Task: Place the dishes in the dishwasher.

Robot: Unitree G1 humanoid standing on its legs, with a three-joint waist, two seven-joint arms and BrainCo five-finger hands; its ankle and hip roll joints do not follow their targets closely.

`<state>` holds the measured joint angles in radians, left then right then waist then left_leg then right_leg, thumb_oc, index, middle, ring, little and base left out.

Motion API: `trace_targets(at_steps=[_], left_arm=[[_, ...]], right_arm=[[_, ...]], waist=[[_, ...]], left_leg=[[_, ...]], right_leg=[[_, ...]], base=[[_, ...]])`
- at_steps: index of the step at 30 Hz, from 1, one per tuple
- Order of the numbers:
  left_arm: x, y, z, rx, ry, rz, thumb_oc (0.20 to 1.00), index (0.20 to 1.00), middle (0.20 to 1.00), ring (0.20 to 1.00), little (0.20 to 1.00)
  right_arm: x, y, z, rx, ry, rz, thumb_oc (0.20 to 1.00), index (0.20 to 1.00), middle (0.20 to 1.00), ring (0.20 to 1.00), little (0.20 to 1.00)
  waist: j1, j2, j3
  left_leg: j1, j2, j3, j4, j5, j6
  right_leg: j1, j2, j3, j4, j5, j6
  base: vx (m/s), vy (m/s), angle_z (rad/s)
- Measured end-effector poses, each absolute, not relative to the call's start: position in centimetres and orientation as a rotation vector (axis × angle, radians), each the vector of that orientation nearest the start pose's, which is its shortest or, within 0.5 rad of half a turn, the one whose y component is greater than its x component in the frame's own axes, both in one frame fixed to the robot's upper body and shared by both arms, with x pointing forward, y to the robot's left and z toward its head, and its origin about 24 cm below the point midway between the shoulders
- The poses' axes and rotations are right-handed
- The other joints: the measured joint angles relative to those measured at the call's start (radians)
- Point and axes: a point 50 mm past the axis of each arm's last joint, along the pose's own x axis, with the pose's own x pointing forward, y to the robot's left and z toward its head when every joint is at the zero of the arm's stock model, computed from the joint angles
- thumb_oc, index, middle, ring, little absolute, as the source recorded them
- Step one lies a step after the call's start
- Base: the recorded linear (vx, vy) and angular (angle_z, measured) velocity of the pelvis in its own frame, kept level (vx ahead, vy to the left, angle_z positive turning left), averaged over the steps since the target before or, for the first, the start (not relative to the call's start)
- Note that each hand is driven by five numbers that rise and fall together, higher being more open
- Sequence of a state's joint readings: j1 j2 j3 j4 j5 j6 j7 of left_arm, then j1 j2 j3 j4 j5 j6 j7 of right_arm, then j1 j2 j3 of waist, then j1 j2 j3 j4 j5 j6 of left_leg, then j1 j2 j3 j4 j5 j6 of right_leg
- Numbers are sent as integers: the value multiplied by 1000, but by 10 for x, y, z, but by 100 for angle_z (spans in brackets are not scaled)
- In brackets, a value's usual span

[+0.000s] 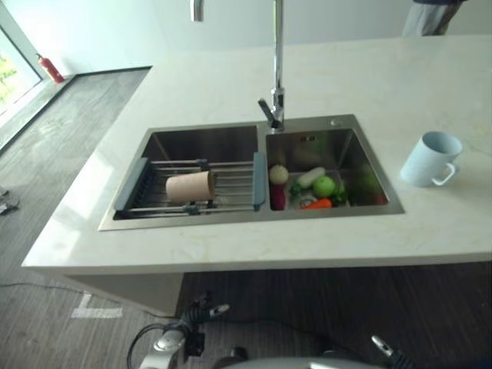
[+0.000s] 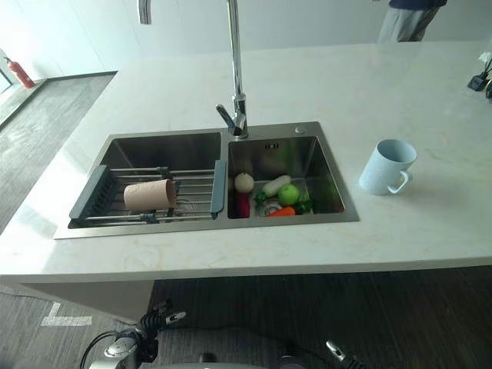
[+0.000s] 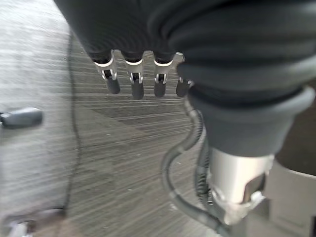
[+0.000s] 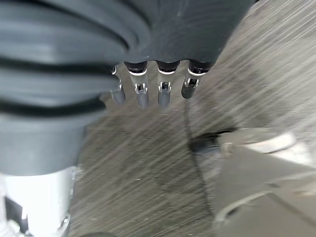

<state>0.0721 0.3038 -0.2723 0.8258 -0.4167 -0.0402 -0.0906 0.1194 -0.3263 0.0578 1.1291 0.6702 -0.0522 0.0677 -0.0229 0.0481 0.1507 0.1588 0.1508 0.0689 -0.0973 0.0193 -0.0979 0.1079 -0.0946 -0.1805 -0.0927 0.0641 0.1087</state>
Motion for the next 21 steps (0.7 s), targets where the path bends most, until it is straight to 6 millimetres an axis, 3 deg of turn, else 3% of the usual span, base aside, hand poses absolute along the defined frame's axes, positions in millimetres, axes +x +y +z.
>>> trace_targets(at_steps=[4,8,11,16,19,21], left_arm=[[110,222,-146,-61,1028,47,1000,1000,1000,1000,1000],[54,256,-157,-389,1094,521,1000,1000,1000,1000,1000],[42,296,-146,-563,953,851,1000,1000,1000,1000,1000],[26,385,-98,-744,551,1312,1000,1000,1000,1000,1000],[29,448,-40,-632,283,1490,1000,1000,1000,1000,1000],[44,471,2,-477,92,1539,1000,1000,1000,1000,1000]], right_arm=[[53,-264,-157,310,1118,-495,1000,1000,1000,1000,1000],[36,-271,-156,332,1130,-547,1000,1000,1000,1000,1000],[32,-278,-154,338,1118,-575,1000,1000,1000,1000,1000],[25,-288,-150,329,1092,-623,1000,1000,1000,1000,1000],[21,-292,-149,321,1081,-639,1000,1000,1000,1000,1000],[20,-293,-147,312,1070,-639,1000,1000,1000,1000,1000]], waist=[[2,-13,-25],[3,-13,-60],[9,-7,-66],[13,31,-98],[18,34,-107],[32,37,-109]], left_leg=[[0,-2,-1,-1,-1,0],[0,-11,-2,-1,-5,9],[0,-14,-3,-1,-3,11],[-3,-12,-3,-1,-4,7],[-16,-12,-4,-1,-2,6],[-20,-17,-5,-1,-1,7]], right_leg=[[3,-5,1,-1,-2,-4],[4,-17,0,-1,-3,-4],[4,-21,0,-1,-8,-8],[0,-20,-5,-2,-6,-7],[-11,-22,-12,-2,-5,-8],[-9,-26,-15,-2,-3,-6]], base=[[44,19,2],[10,14,1],[0,0,0],[-5,7,1],[-10,18,4],[5,-5,2]])
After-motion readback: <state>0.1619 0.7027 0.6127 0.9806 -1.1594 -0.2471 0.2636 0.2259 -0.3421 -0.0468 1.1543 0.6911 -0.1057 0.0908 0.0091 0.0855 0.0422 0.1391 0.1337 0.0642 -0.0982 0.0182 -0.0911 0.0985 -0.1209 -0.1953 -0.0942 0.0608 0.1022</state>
